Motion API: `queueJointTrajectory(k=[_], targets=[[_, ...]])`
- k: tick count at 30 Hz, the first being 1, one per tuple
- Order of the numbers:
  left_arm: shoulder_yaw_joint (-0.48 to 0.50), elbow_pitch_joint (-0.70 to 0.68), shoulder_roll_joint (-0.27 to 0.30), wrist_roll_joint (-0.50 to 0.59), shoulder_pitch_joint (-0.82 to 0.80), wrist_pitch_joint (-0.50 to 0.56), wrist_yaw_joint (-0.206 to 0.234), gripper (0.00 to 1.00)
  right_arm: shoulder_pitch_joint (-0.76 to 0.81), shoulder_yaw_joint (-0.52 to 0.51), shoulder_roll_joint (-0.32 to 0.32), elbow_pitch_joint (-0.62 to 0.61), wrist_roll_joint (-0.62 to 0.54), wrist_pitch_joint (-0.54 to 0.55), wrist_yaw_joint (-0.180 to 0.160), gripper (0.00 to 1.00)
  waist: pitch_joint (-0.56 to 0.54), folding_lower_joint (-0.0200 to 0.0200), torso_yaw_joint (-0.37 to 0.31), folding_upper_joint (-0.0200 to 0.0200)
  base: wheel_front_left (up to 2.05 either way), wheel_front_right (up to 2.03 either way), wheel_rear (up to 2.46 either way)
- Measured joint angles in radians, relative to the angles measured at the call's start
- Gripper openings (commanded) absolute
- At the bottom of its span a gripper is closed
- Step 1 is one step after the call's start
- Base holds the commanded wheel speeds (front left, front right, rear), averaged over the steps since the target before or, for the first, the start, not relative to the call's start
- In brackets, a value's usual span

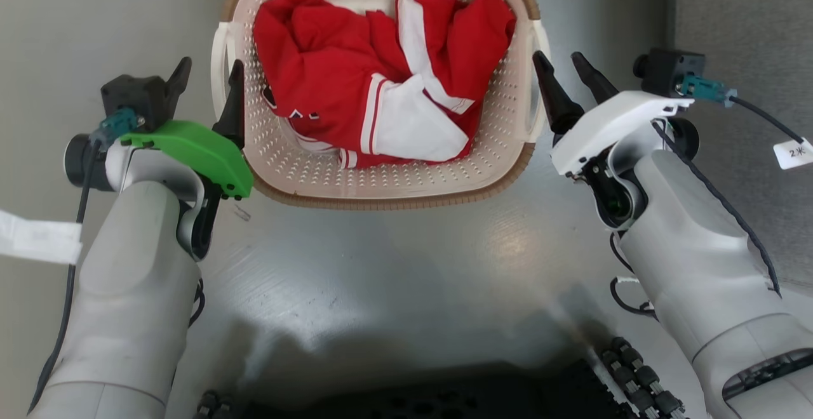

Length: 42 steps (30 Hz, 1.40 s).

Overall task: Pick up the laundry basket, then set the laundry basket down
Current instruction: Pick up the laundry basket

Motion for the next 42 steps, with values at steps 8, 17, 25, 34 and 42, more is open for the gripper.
queueJointTrajectory(k=[8, 17, 25, 34, 42], targets=[[-0.047, 0.056, -0.007, -0.043, -0.048, 0.015, 0.000, 1.00, -0.042, 0.046, -0.001, 0.037, 0.053, 0.009, 0.008, 1.00, 0.052, 0.0000, 0.015, 0.0000, 0.00, 0.00, 0.00], [-0.100, 0.091, -0.017, -0.074, -0.098, 0.016, 0.000, 1.00, -0.095, 0.085, -0.002, 0.089, 0.078, 0.019, 0.008, 1.00, 0.101, 0.0000, 0.031, 0.0000, 0.00, 0.00, 0.00], [-0.144, 0.124, -0.018, -0.105, -0.116, 0.011, 0.000, 0.71, -0.121, 0.122, -0.002, 0.126, 0.107, 0.019, 0.008, 0.49, 0.113, 0.0000, 0.037, 0.0000, 0.00, 0.00, 0.00], [-0.180, 0.146, -0.018, -0.139, -0.145, -0.002, 0.000, 0.00, -0.134, 0.149, -0.005, 0.157, 0.134, 0.011, 0.001, 0.00, 0.112, -0.0001, 0.035, 0.0000, 0.00, 0.00, 0.00], [-0.213, 0.181, -0.021, -0.175, -0.151, -0.008, 0.000, 0.00, -0.135, 0.194, -0.007, 0.181, 0.156, -0.006, -0.002, 0.00, 0.086, 0.0000, 0.032, 0.0000, 0.00, 0.00, 0.00]])
